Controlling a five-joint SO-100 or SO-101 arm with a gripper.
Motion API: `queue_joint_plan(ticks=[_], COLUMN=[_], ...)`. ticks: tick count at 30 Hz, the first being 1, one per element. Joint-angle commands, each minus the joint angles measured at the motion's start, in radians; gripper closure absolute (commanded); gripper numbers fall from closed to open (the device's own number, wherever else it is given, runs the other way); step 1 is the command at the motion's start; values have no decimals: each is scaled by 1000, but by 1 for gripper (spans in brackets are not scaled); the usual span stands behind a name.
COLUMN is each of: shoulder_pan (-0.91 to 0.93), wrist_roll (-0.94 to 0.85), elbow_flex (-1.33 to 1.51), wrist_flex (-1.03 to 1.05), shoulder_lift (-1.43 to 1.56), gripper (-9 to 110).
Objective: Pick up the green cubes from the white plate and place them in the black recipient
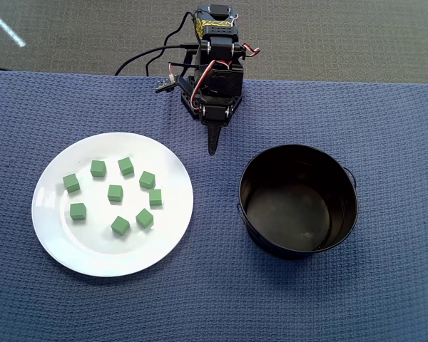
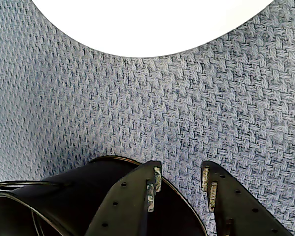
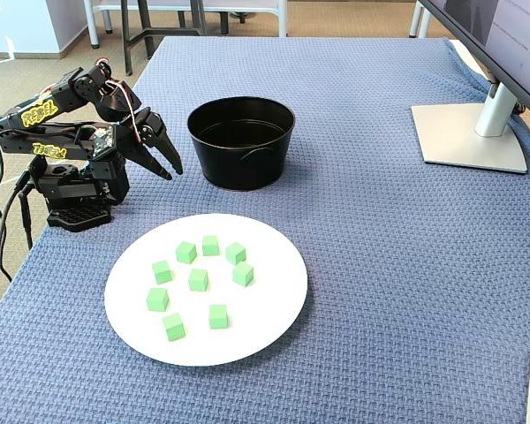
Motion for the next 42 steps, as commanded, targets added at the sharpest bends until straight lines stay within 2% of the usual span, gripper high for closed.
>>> queue_joint_plan(ticks=[1, 13, 24, 32, 42], shoulder_pan=[3, 31, 291, 476, 641], wrist_roll=[5, -6, -35, -278, -701], elbow_flex=[-51, -83, -433, -816, -1124], wrist_flex=[-132, -153, -351, -298, -264], shoulder_lift=[3, -23, -693, -1143, -1496], gripper=[94, 94, 93, 89, 85])
